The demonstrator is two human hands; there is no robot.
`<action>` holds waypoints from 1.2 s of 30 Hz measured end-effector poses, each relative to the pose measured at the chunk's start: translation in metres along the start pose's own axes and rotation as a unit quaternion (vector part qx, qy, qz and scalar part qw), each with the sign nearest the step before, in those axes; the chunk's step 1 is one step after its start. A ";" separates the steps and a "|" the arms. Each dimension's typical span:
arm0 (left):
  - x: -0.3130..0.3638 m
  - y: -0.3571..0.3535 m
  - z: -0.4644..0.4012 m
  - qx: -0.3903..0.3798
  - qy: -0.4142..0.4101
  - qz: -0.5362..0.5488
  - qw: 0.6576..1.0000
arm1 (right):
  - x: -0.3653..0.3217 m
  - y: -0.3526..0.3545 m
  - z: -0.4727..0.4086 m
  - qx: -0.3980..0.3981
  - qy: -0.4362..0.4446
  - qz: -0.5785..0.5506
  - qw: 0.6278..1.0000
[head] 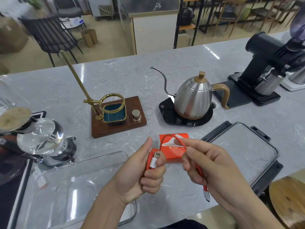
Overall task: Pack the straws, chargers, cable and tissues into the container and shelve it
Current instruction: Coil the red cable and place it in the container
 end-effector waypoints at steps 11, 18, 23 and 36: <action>0.003 -0.002 -0.005 0.074 -0.068 -0.054 0.993 | 0.003 -0.032 0.015 -0.053 0.047 0.029 0.997; 0.007 0.002 -0.006 0.089 -0.130 -0.047 0.986 | 0.018 -0.034 0.019 -0.046 0.050 0.116 0.991; 0.013 0.003 -0.004 0.089 -0.168 -0.023 0.982 | 0.021 -0.037 0.021 -0.056 0.056 0.171 0.982; 0.012 -0.002 -0.004 0.028 -0.233 0.119 0.965 | 0.031 -0.029 0.016 -0.070 0.041 0.277 0.958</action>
Point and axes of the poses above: each hand's wrist, its own z-axis away from the middle knuckle, its own y-axis out of the back of the hand, x = y × z, the point moved 6 cm from there along -z, towards the middle knuckle, and after that the axes turned 1 degree about x, right-handed, at the moved point
